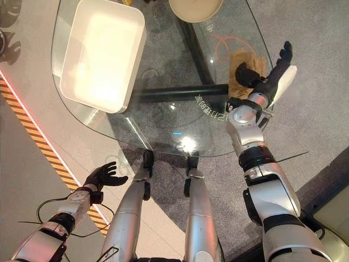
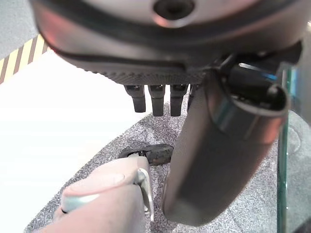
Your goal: Wipe the table with a cloth and put it in the basket.
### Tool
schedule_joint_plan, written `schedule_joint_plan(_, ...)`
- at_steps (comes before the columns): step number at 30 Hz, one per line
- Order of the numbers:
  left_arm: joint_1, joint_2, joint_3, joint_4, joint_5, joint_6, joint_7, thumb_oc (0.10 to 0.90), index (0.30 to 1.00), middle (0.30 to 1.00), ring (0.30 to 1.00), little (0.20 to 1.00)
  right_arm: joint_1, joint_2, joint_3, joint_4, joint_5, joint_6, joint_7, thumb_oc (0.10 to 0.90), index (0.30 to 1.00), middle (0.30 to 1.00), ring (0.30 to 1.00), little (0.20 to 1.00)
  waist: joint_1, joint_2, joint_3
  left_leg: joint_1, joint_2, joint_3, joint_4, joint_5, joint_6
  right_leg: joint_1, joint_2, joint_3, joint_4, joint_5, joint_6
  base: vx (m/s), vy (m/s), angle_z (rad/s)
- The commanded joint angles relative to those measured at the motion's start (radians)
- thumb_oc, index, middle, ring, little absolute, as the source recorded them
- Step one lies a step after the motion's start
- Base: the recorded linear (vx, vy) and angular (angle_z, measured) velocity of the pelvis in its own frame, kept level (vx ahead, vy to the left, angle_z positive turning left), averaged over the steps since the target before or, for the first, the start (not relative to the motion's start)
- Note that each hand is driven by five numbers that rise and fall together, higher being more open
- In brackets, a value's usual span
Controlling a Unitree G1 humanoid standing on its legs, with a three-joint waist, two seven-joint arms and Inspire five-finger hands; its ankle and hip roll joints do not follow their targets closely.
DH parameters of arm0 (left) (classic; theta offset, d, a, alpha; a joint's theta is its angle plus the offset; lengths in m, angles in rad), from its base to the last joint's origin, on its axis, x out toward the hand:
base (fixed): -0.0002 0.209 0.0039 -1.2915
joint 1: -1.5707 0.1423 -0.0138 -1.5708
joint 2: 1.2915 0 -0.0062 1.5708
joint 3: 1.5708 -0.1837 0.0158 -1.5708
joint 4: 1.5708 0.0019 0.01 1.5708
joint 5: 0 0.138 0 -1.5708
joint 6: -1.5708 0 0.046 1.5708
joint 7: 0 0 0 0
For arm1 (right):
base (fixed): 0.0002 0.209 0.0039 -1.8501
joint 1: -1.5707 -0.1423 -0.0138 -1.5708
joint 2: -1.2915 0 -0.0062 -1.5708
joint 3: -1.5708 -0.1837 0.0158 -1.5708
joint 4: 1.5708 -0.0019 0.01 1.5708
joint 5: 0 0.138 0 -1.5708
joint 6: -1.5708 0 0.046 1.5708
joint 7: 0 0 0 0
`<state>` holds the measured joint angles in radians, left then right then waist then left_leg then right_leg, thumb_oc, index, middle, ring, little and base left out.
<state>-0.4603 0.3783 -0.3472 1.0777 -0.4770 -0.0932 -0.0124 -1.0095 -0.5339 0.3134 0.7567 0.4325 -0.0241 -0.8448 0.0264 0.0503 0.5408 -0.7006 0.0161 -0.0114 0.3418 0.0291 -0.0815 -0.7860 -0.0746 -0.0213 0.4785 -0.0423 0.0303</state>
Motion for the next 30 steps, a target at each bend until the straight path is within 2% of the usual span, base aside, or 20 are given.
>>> schedule_joint_plan(1,0.070,-0.023,-0.004,-0.008,-0.011,-0.005,0.021,0.800,0.900,0.900,0.900,0.900,-0.064,-0.088,0.022,-0.082,-0.067,-0.004,0.002,0.800,0.900,0.900,0.900,0.900,-0.009,0.041,-0.021,0.004,-0.054,0.047,0.048,-0.049,0.036,0.073,0.044,-0.069,-0.027,-0.050,-0.027,0.00,0.000,0.00)
schedule_joint_plan(13,0.067,-0.046,-0.025,-0.005,-0.009,-0.011,0.029,0.800,0.900,0.900,0.900,0.900,-0.103,-0.064,0.101,0.039,-0.066,0.182,0.040,0.800,0.900,0.900,0.900,0.900,0.003,0.059,-0.021,0.011,-0.057,0.056,0.037,-0.040,0.036,0.073,0.036,-0.079,-0.027,-0.048,-0.031,0.00,0.000,0.00)
schedule_joint_plan(18,0.064,-0.050,-0.035,0.000,-0.008,-0.016,0.030,0.800,0.900,0.900,0.900,0.900,-0.118,-0.059,0.119,0.117,-0.074,0.198,0.080,0.800,0.900,0.900,0.900,0.900,0.010,0.065,-0.021,0.011,-0.058,0.057,0.034,-0.038,0.038,0.070,0.036,-0.084,-0.024,-0.047,-0.031,0.00,-0.004,0.02)
schedule_joint_plan(30,0.053,-0.052,-0.056,0.011,-0.014,-0.020,0.027,0.800,0.900,0.900,0.900,0.900,-0.166,-0.055,0.153,0.220,-0.125,0.244,0.090,0.800,0.900,0.900,0.900,0.900,0.024,0.076,-0.021,0.007,-0.061,0.052,0.029,-0.029,0.039,0.061,0.032,-0.093,-0.019,-0.041,-0.027,0.00,0.000,0.00)
